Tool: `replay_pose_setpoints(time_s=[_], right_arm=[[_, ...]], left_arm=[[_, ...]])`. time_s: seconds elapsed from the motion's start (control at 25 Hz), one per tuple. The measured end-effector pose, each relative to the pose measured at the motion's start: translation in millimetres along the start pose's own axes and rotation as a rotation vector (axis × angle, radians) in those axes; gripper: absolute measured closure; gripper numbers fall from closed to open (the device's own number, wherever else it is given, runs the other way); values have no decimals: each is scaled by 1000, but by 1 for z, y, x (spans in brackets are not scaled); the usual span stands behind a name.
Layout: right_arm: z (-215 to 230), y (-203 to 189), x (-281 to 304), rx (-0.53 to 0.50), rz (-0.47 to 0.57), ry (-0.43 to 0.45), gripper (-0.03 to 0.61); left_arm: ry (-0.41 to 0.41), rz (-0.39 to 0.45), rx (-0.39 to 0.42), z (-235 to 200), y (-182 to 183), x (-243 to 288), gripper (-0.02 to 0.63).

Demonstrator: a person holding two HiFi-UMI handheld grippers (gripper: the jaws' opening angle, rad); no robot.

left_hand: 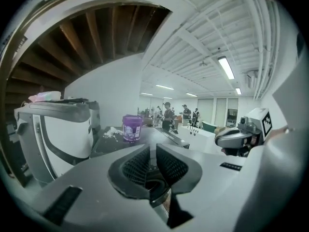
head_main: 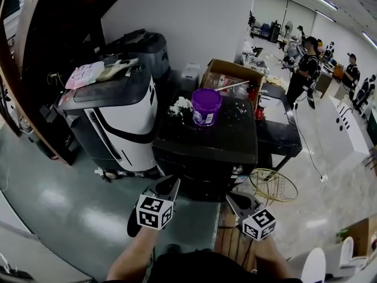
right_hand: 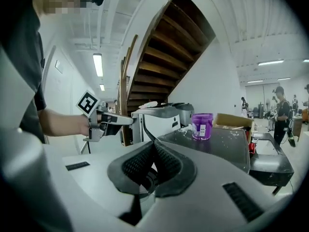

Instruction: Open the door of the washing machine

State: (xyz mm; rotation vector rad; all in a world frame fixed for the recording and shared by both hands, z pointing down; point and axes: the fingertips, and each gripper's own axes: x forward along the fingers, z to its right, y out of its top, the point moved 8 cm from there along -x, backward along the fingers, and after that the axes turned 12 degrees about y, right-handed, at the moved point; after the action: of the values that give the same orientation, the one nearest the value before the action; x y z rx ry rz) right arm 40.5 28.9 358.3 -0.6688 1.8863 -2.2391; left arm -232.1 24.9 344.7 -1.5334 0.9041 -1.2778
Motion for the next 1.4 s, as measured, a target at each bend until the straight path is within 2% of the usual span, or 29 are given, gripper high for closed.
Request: replay_pose_setpoints(time_s=[0.16, 0.36, 0.52, 0.72, 1.4], right_arm=[[7, 13, -19, -13, 63, 7, 563], [21, 31, -34, -16, 152, -12, 563], [30, 52, -35, -29, 190, -61, 563], [27, 66, -27, -25, 200, -67, 563], [16, 70, -9, -7, 205, -97, 563]], left_arm=[[29, 26, -18, 20, 10, 0, 583], [37, 121, -7, 40, 32, -9, 591], [21, 122, -6, 37, 39, -9, 595], [25, 149, 36, 26, 54, -13, 595], [-5, 138, 21, 7, 58, -4, 595]])
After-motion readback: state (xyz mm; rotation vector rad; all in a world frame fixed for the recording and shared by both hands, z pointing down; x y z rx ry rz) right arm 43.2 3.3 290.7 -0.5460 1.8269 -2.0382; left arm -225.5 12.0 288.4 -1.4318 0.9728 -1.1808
